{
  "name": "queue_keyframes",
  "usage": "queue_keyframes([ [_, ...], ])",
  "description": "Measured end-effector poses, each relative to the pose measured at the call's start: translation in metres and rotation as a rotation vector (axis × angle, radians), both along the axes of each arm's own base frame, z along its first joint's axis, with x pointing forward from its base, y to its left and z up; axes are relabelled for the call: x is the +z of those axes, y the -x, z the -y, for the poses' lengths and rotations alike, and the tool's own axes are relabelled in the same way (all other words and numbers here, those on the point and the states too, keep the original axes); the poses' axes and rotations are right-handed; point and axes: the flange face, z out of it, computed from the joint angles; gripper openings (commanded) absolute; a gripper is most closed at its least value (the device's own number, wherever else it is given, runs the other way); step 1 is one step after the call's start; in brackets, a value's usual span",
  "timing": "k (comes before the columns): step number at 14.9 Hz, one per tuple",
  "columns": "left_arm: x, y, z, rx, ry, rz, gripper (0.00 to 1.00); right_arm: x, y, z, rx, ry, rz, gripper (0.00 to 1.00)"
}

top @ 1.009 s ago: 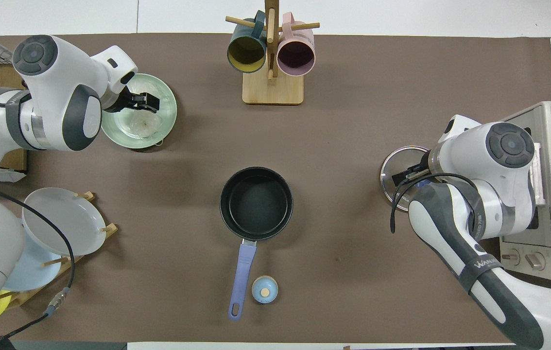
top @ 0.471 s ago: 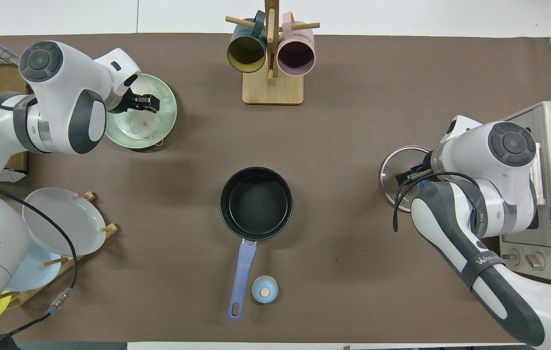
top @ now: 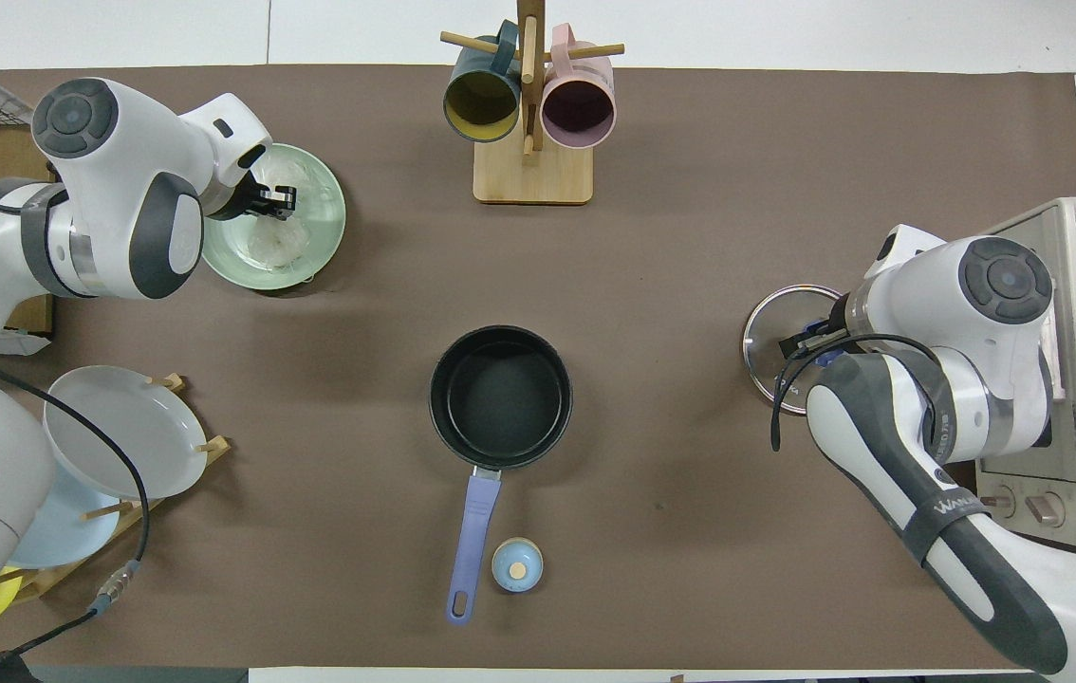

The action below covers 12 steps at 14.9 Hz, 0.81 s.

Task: Transfer vermicelli from plate to pot
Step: 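Grasp the vermicelli with the left gripper while the right gripper grasps the lid, then carry the vermicelli over the black pot with the left gripper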

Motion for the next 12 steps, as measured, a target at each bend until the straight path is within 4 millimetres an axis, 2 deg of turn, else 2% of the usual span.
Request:
queue_keyframes([
  [2,0.008,-0.001,-0.002,-0.001,-0.005,-0.021,0.0,0.0,0.0,-0.001,0.001,0.0,-0.002,0.5],
  [4,0.025,0.0,-0.002,0.0,-0.008,-0.061,0.0,0.0,0.0,-0.001,0.001,0.0,-0.005,0.48],
  [5,0.041,0.001,-0.001,0.006,0.004,-0.081,0.0,0.0,0.0,-0.001,0.001,0.0,-0.005,0.48],
  [8,0.107,0.02,0.003,0.018,0.048,-0.135,0.0,0.006,-0.002,-0.002,0.003,0.002,-0.022,0.48],
  [10,0.157,0.044,0.009,0.055,0.088,-0.169,0.0,0.021,-0.01,-0.004,0.004,0.004,-0.033,0.48],
  [12,0.205,0.073,0.024,0.102,0.13,-0.201,0.0,0.04,-0.018,-0.006,0.006,0.006,-0.045,0.45],
])
